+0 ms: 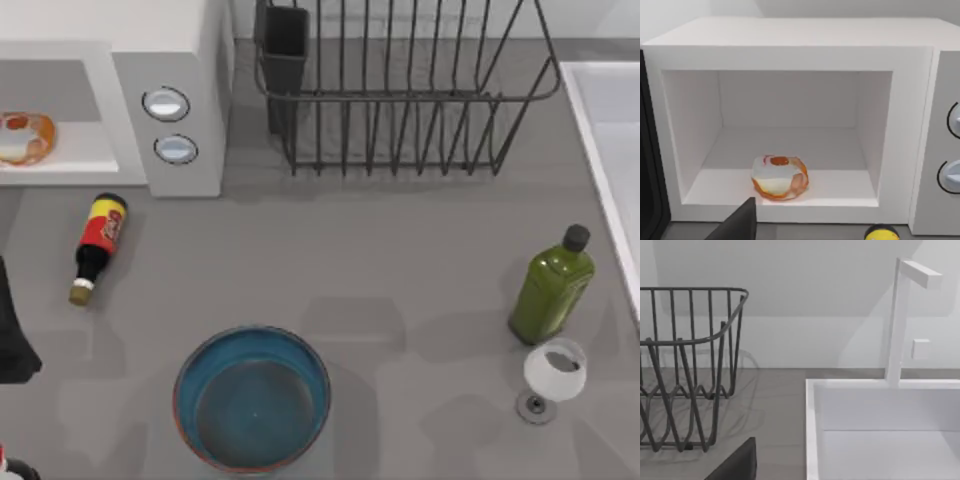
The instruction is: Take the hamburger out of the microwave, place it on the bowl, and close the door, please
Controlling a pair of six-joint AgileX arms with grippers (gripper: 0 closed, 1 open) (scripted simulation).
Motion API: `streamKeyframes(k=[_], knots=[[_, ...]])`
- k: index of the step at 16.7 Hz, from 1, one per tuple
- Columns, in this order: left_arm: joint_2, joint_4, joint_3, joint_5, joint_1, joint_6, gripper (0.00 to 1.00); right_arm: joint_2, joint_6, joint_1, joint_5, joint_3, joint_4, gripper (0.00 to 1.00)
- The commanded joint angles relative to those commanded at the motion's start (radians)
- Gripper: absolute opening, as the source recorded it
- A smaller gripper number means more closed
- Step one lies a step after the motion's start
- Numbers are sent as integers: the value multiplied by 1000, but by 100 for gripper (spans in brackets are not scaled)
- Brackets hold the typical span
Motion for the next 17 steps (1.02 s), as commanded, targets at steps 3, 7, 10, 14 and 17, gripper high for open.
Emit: streamKeyframes(k=[3,7,10,14,17], knots=[[0,0,0,0,0,0,100,0,0,0,0,0,0,100],[0,0,0,0,0,0,100,0,0,0,0,0,0,100],[9,4,4,0,1,0,100,0,0,0,0,0,0,100],[146,67,55,6,21,5,100,0,0,0,0,0,0,100],[340,156,128,15,48,10,100,0,0,0,0,0,0,100]])
